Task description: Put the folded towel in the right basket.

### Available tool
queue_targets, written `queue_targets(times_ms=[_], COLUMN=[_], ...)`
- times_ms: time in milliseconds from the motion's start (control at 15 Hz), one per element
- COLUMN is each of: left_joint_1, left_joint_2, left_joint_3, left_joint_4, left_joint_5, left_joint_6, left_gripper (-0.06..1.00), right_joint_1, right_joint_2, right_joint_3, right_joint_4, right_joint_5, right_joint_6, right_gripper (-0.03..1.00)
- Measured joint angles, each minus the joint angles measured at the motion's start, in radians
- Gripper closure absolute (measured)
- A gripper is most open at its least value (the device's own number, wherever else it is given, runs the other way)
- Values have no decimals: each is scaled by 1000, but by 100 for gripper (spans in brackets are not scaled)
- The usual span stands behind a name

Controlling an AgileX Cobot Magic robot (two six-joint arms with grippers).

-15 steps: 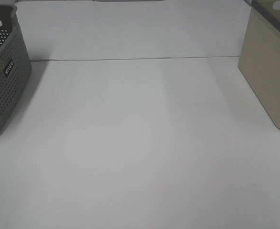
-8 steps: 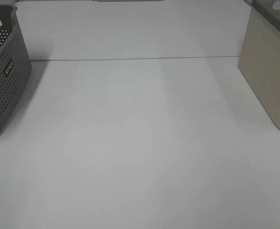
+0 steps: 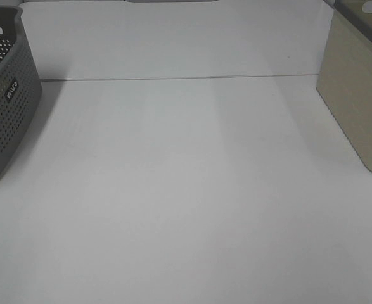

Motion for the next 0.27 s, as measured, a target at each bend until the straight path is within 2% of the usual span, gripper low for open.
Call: queue_targets(times_ms=[267], left_joint_1=[0], left_joint_2=[0], left_joint_3=[0], left_joint_4=[0], left_joint_5=[0], left_joint_6=[0], left_gripper=[-3], right_joint_1=[0], right_joint_2=[0], right_joint_3=[0], right_joint_4=[0], right_joint_5=[0], right_joint_6=[0], right_gripper=[38])
